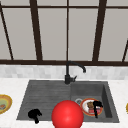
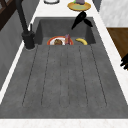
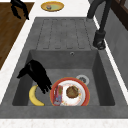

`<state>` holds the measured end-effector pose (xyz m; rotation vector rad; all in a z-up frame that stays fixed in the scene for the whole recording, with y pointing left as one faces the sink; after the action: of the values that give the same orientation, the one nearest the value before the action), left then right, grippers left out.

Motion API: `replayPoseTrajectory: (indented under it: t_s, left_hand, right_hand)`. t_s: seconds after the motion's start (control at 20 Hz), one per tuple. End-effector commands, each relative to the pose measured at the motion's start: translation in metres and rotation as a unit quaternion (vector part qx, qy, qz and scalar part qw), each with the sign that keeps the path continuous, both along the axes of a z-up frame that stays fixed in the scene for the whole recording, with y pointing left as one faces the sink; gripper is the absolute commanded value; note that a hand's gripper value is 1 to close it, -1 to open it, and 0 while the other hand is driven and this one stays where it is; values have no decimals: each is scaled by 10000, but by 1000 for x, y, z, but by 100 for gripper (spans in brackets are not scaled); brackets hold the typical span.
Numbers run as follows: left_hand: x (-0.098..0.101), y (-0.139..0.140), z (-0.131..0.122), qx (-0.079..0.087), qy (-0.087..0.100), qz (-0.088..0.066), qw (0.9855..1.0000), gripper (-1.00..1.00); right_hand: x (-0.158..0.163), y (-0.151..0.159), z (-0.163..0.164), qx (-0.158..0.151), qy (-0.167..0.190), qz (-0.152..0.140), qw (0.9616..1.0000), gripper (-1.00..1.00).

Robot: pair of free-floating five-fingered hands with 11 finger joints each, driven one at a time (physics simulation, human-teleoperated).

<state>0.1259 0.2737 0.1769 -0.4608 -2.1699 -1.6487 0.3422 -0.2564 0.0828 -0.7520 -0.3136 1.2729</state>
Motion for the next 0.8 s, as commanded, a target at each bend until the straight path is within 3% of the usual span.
replayPoseTrajectory:
  t_s: [0.0,0.3,0.55,0.6,0.7,0.75]
  left_hand:
    - [0,0,0,0,0,0,10000,0]
    - [0,0,0,0,0,0,10000,0]
    - [0,0,0,0,0,0,10000,0]
    - [0,0,0,0,0,0,10000,0]
    - [0,0,0,0,0,0,10000,0]
    - [0,0,0,0,0,0,10000,0]
  right_hand:
    - [-6,7,-18,113,-72,-1,9999,-100]
    - [16,1,-44,175,581,122,9981,-100]
    - [24,-2,-58,373,1524,331,9871,-100]
    - [33,-6,-36,422,1531,383,9866,-100]
    - [37,-5,-5,345,1878,401,9808,-100]
    - [42,-6,-2,326,1855,398,9813,-100]
